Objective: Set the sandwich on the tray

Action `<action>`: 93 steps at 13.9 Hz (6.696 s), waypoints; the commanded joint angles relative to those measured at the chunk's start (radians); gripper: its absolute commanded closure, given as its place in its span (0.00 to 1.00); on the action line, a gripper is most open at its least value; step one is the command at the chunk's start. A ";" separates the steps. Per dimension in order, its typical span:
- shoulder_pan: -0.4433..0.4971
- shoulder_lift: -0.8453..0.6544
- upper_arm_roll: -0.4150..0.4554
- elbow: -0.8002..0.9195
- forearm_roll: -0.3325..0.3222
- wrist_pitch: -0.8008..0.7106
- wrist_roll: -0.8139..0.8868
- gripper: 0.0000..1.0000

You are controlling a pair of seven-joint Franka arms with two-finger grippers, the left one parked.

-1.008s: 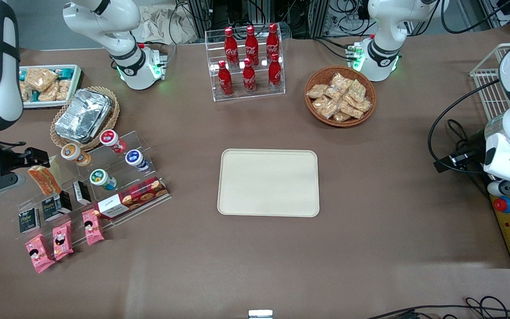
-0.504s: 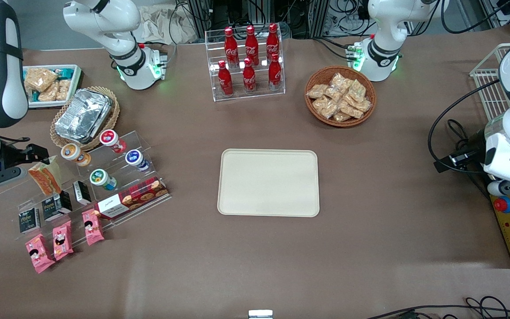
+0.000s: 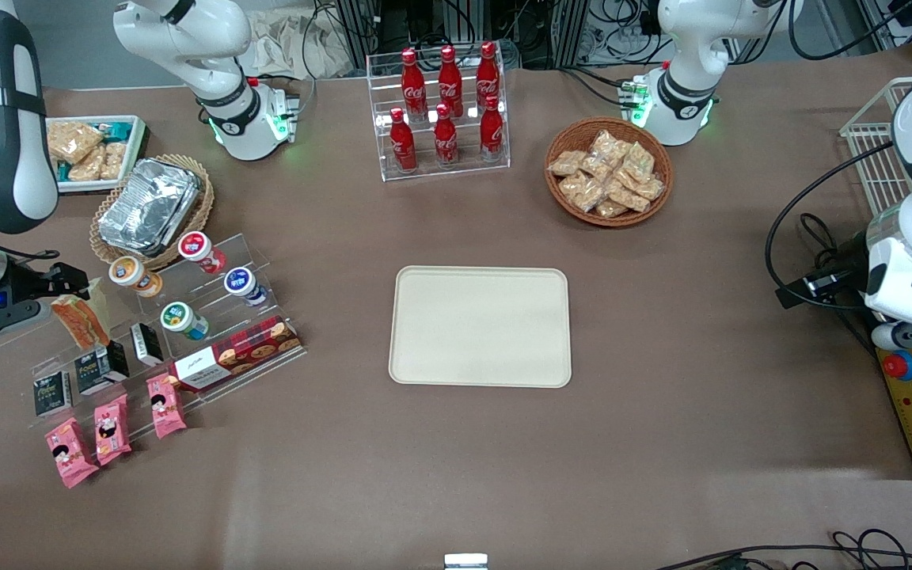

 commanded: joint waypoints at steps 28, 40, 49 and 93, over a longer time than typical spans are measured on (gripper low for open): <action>0.030 0.068 0.015 0.227 0.000 -0.224 -0.041 0.62; 0.534 0.186 0.020 0.510 0.169 -0.410 0.056 0.60; 0.644 0.499 0.136 0.664 0.327 -0.024 0.057 0.60; 0.567 0.229 -0.193 0.643 0.296 -0.466 0.198 0.02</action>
